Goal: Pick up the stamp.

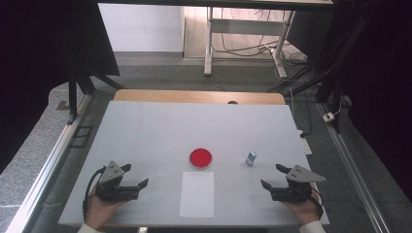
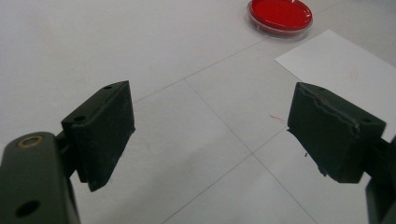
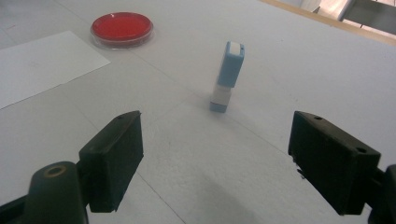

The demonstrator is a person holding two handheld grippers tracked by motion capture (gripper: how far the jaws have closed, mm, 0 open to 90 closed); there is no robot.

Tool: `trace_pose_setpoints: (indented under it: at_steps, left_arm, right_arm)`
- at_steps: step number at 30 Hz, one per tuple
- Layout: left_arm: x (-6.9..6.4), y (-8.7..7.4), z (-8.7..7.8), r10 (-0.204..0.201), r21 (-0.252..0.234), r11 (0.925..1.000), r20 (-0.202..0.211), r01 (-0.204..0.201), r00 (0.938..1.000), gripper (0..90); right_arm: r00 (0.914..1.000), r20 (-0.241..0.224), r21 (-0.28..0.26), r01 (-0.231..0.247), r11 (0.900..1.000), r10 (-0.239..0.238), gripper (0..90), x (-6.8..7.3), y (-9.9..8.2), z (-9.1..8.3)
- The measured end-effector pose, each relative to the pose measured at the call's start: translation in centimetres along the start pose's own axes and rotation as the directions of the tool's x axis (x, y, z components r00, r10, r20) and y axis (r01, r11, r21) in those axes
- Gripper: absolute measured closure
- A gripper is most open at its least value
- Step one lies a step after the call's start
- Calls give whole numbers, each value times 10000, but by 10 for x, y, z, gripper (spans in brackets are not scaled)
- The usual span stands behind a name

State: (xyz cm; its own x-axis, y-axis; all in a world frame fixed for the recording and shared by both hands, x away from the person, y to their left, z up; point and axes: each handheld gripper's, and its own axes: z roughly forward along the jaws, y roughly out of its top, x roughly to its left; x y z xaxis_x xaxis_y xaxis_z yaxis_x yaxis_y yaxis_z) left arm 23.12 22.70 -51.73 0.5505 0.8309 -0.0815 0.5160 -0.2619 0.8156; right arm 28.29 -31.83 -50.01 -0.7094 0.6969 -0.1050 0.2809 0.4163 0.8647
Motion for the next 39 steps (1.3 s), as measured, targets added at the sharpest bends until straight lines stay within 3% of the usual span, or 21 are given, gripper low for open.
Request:
trace_pose_setpoints:
  at_steps: [16, 24, 29, 39]
  left_arm:
    - [4, -2, 2, -21, -119, 9999, 105, 22, 9999, 157]
    - [8, -2, 5, 58, -53, 10000, 174, -57, 9998, 159]
    - [10, -3, 6, -140, -14, 9999, 142, 141, 9998, 159]
    - [6, -5, 6, 69, 64, 10000, 84, -70, 9999, 162]
  right_arm:
    - [9999, 26, 254, 113, 9996, -114, 195, 5, 2, 9]
    - [9997, 220, 276, -58, 9996, 52, 208, 3, 2, 10]
    - [9996, 276, 251, -36, 9997, 29, 217, 1, 3, 13]
    - [9996, 289, 107, 49, 9999, -52, 226, 4, 10, 9]
